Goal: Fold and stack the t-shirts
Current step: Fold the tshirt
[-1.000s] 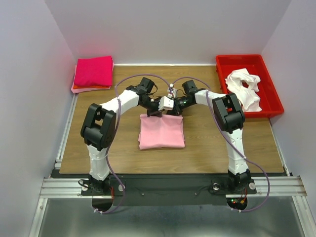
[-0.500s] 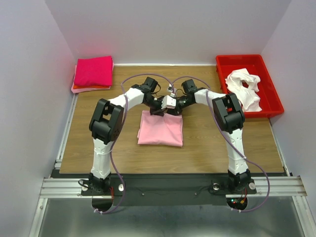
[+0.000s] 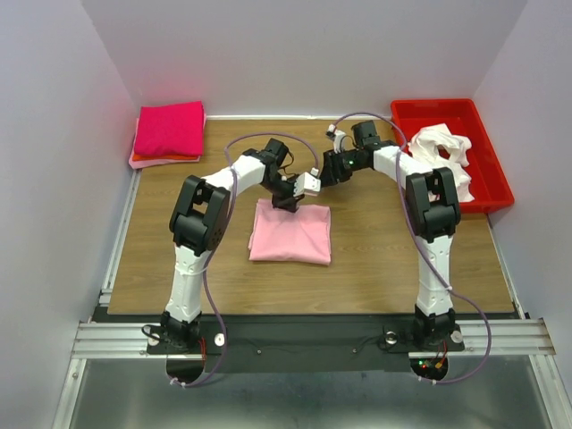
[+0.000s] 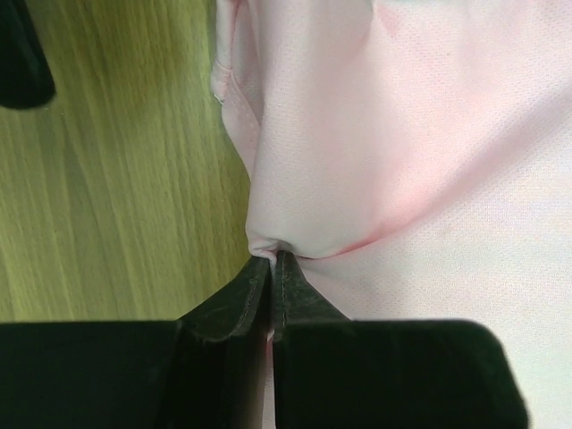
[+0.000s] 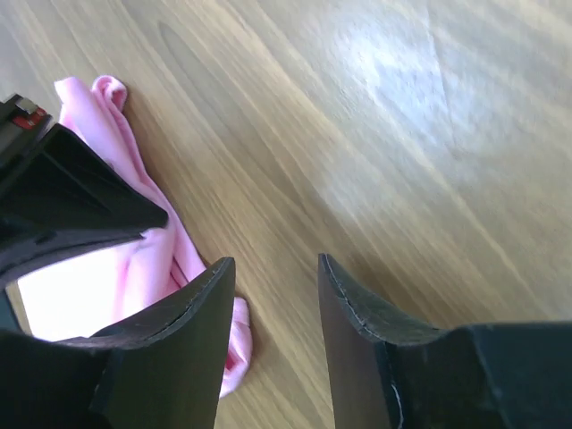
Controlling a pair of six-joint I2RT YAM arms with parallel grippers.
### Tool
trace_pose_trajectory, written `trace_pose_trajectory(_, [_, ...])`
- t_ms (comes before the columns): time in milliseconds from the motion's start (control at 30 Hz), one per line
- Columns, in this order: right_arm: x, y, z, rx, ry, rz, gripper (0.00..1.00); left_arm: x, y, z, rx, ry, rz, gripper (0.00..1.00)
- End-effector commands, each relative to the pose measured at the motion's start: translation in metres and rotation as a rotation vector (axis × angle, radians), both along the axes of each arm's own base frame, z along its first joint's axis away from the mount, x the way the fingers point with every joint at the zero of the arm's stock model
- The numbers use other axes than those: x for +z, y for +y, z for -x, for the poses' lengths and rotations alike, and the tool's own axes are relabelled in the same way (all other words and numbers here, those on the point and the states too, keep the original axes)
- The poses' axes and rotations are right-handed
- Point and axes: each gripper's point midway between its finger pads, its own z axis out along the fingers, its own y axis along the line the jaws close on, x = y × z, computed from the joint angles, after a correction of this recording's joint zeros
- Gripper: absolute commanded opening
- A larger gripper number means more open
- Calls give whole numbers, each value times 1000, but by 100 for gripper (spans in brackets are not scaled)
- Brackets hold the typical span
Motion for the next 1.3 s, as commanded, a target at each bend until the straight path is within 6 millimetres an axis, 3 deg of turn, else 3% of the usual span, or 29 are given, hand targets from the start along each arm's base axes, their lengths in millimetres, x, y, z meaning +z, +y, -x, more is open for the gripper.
trace_pose_trajectory(0, [22, 7, 17, 42, 24, -79, 48, 8, 0, 28, -11, 111, 11, 15])
trace_pose_trajectory(133, [22, 2, 43, 54, 74, -96, 49, 0, 4, 61, -35, 178, 5, 16])
trace_pose_trajectory(167, [32, 2, 47, 56, 63, -102, 49, 1, 4, 66, -42, 185, 12, 16])
trace_pose_trajectory(267, [29, -1, 65, 59, 91, -100, 53, 7, 5, 73, -35, 192, 21, 24])
trace_pose_trajectory(367, [36, -7, 68, 48, 67, -87, 56, 24, 4, 62, -13, 178, 49, 32])
trace_pose_trajectory(433, [45, -11, 66, 29, 57, -90, 58, 47, 2, 48, 13, 169, 94, 39])
trace_pose_trajectory(500, [55, -18, 62, 5, 56, -108, 59, 65, 11, 32, 57, 161, 131, 46])
trace_pose_trajectory(600, [70, -24, 66, -9, 24, -102, 61, 98, 30, 6, 167, 152, 213, 48])
trace_pose_trajectory(667, [80, -25, 75, -9, 18, -109, 61, 109, 43, 3, 215, 173, 253, 52])
trace_pose_trajectory(767, [71, -28, 102, -18, 95, -117, 60, 121, 63, 1, 327, 185, 321, 54])
trace_pose_trajectory(800, [69, -29, 109, -19, 112, -119, 60, 115, 75, 13, 415, 237, 313, 54])
trace_pose_trajectory(967, [61, -34, 139, -26, 166, -116, 59, 93, 95, 39, 624, 303, 337, 54])
trace_pose_trajectory(1000, [63, -33, 140, -23, 161, -117, 59, 100, 95, 32, 622, 258, 353, 54])
trace_pose_trajectory(1033, [62, -33, 142, -21, 157, -112, 59, 84, 98, 42, 657, 293, 336, 54])
trace_pose_trajectory(1100, [53, -32, 148, -15, 170, -92, 59, 75, 101, 46, 719, 337, 349, 54])
trace_pose_trajectory(1267, [41, -21, 156, 19, 185, -65, 60, 61, 102, 44, 792, 392, 351, 54])
